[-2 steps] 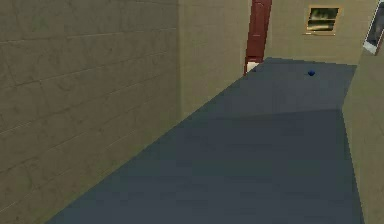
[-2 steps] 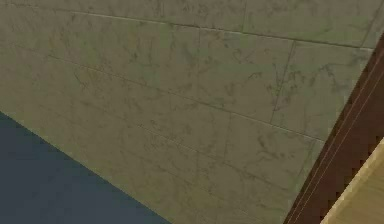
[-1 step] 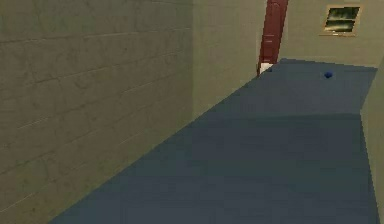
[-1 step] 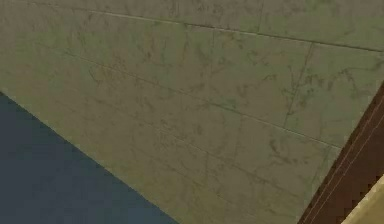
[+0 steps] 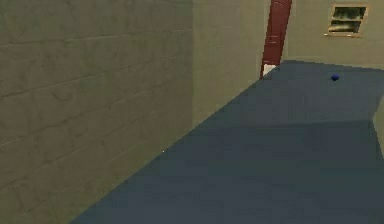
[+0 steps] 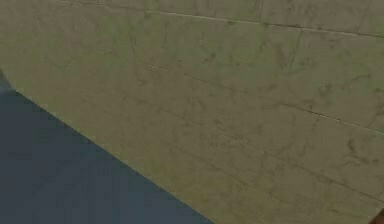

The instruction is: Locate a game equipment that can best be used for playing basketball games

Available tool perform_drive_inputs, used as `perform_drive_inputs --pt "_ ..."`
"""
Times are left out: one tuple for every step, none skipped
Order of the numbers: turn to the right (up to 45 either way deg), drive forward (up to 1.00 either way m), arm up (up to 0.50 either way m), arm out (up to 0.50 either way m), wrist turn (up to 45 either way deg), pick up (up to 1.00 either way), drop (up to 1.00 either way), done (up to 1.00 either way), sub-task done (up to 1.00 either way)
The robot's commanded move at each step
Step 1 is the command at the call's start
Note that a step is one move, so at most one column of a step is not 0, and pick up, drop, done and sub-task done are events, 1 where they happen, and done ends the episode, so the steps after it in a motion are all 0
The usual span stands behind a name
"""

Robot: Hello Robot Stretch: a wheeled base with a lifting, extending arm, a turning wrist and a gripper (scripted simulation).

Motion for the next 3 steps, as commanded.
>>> perform_drive_inputs --pt "36.0 0.0 0.0 0.0 0.0 0.0 0.0 0.0 0.0" --pt "0.0 1.0 0.0 0.0 0.0 0.0 0.0 0.0 0.0" --pt "0.0 1.0 0.0 0.0 0.0 0.0 0.0 0.0 0.0"
